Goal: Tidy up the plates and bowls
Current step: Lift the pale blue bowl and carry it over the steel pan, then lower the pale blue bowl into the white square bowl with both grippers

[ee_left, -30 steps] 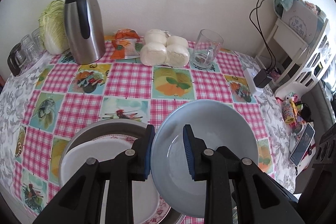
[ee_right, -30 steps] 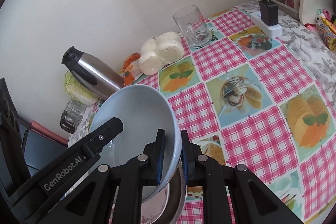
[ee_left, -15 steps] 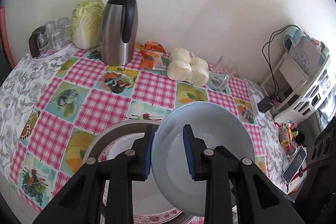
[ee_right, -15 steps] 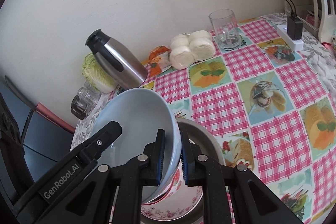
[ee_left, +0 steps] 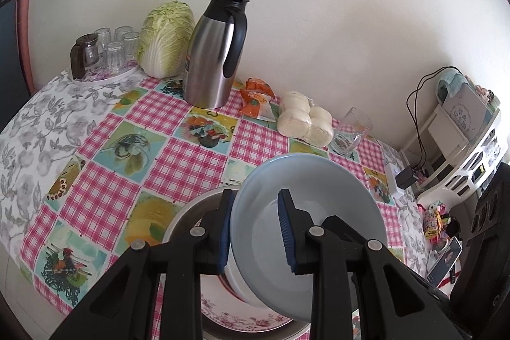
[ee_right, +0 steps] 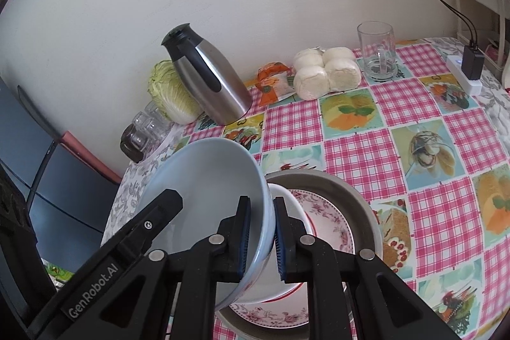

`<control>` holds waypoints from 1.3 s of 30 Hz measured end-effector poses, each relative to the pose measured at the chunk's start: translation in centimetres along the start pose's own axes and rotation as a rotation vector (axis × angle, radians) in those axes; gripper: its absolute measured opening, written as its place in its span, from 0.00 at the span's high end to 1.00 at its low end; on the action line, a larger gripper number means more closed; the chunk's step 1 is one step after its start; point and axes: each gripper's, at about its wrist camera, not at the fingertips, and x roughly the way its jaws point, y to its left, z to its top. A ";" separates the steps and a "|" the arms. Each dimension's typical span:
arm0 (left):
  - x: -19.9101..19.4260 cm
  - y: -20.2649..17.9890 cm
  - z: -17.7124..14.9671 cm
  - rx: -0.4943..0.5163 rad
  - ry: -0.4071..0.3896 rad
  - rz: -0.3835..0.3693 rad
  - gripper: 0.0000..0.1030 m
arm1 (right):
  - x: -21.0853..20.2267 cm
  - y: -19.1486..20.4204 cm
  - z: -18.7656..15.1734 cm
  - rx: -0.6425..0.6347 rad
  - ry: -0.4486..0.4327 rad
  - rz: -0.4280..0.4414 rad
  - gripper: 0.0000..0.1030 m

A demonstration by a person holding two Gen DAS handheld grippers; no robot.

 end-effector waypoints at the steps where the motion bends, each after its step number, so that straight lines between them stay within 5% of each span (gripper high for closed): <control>1: 0.0 0.2 0.0 -0.005 0.001 -0.001 0.72 | 0.0 0.3 -0.1 -0.008 0.001 -0.004 0.85; 16: 1.5 2.0 -1.4 -0.061 0.048 -0.048 0.72 | 1.5 0.8 -0.5 -0.040 0.042 -0.062 0.85; 27: 3.1 2.8 -1.7 -0.080 0.073 -0.024 0.89 | 3.1 0.3 -1.0 -0.056 0.077 -0.122 0.85; 39: 3.6 2.5 -1.8 -0.056 0.068 0.003 0.90 | 3.2 0.3 -1.0 -0.073 0.079 -0.140 0.83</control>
